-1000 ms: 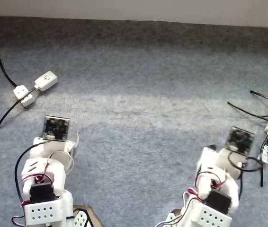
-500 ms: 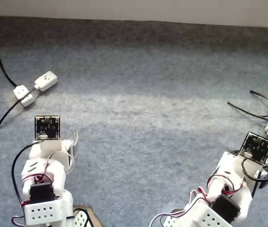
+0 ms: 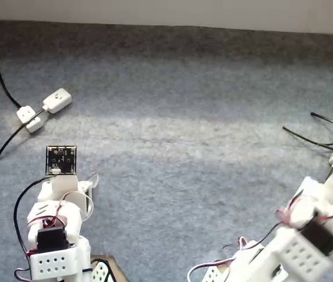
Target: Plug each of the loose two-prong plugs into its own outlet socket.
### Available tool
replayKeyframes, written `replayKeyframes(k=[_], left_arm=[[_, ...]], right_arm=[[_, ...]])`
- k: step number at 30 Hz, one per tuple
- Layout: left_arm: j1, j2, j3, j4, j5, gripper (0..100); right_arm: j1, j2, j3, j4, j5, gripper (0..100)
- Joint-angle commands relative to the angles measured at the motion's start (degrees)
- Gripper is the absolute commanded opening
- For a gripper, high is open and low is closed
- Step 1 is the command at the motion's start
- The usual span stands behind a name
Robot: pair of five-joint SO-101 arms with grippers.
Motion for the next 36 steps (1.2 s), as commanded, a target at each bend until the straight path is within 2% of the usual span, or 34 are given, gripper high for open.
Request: replayKeyframes(k=[1,7,12,15,20,28,36], left_arm=[[-0.57,-0.13,0.75,0.0,0.53,24],[-0.57,-0.13,0.75,0.0,0.53,24],[-0.57,-0.13,0.75,-0.09,0.53,24],[-0.57,-0.13,0.75,-0.09,0.53,24],[-0.57,-0.13,0.75,0.09,0.53,24],[-0.57,-0.13,0.75,0.18,0.53,24],[-0.57,-0.13,0.75,0.18,0.53,24]], right_arm=[[0.31,23.25,-20.18,0.84,-4.13,33.3],[-0.4,49.01,-47.6,1.27,-12.22,33.3],[-4.44,66.51,-71.34,6.81,-13.1,33.3],[-6.29,76.35,-86.37,11.47,-16.26,33.3],[-7.6,92.44,-106.86,14.02,-18.64,33.3],[-6.81,115.21,-128.4,9.63,-18.29,33.3],[-5.76,126.11,-135.78,3.47,-18.29,33.3]])
